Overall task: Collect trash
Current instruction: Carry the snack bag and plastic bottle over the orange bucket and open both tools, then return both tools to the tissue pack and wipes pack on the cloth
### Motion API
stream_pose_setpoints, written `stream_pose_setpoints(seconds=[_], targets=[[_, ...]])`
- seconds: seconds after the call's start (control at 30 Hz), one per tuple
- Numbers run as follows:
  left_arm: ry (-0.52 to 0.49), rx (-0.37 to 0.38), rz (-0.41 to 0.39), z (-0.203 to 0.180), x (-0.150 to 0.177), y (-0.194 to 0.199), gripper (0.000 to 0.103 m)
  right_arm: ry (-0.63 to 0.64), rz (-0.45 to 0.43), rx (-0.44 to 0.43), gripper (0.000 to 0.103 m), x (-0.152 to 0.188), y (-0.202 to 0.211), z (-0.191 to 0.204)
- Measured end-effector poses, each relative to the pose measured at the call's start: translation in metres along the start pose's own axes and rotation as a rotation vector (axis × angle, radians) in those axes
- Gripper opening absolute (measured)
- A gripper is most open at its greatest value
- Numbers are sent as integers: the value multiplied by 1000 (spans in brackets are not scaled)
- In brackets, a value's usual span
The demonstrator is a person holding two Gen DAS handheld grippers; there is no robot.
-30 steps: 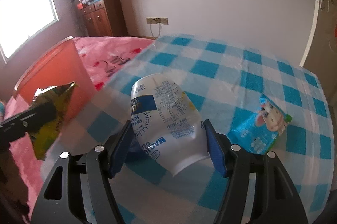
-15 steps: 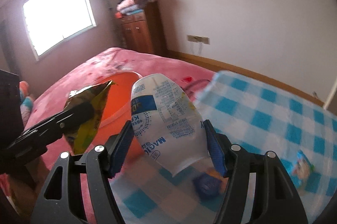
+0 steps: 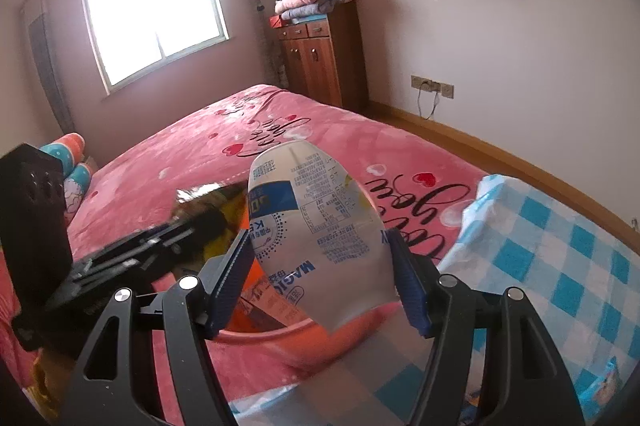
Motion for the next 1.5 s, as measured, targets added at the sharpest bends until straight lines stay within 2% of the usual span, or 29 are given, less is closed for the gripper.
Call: stream_pose_setpoints(seconds=[0.07,0.13,0.17,0.2,0.27,0.33,0.53,0.87,1.5], targets=[[6,-21,8,5,1,-4,36,-4,10,-6,67,1,-9,1],[6,-53,22,10,4,-10,42,-10,19,-16,68,2,-18,2],[4,-71,22,12,4,-11,59,-12,23,-23,69,3,-21,4],[8,-118,11,16,4,-11,70,-16,27,-31,73,4,-24,4],[13,-155,4,22,3,-12,82,-38,17,-16,90,6,-24,0],[17,-178,11,26,4,-13,88,-55,-16,-12,91,7,-18,-6],[10,-192,34,24,8,-16,89,-122,-83,46,94,13,8,-32],[-45,-187,45,8,11,-19,92,-211,-109,130,94,36,37,-72],[-175,-123,64,-68,29,-21,96,-263,-129,275,95,94,87,-122]])
Point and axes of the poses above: each gripper's, at about its wrist camera, not at the fingertips, and y roughly against the way its jaws point, z to its left, x to its underside, the point moved 7 cm from there along -y, roughly the way its jaws point, and after that the axes turned 1 degree about -x, right-handed, at the moved point
